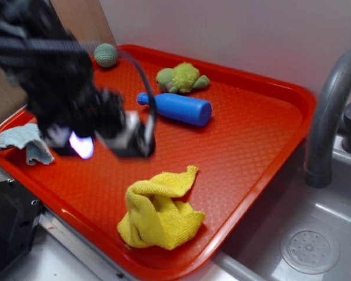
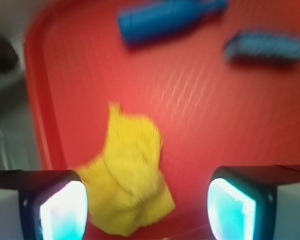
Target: Grab the yellow cloth.
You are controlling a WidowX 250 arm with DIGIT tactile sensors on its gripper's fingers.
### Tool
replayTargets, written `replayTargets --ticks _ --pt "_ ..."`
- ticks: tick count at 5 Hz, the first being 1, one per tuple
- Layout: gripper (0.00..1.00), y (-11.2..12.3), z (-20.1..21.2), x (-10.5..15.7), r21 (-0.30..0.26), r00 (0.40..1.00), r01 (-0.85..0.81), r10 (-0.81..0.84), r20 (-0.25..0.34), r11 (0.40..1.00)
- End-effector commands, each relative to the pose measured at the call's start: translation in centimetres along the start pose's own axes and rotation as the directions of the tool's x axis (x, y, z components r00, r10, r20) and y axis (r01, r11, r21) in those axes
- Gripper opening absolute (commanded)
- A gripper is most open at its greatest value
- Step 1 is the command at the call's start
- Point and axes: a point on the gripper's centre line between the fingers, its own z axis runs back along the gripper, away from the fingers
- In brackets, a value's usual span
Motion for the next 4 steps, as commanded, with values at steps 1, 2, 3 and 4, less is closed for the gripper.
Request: replayTargets --ticks 1,2,3,4 --pt "1.0 -1.6 -5.9 0.1 -0.037 0.992 0.078 -0.081 -0.098 0.996" --pt "0.0 -3.4 -7.1 -0.3 -0.013 0.987 0.131 -0.131 -0.094 0.991" --pt "0.0 -3.1 -5.6 -0.4 0.011 0.985 0.153 -0.152 -0.077 0.988" --pt "0.0 -0.6 -1.2 0.8 0.006 0.975 0.202 -0.2 -0.099 0.979"
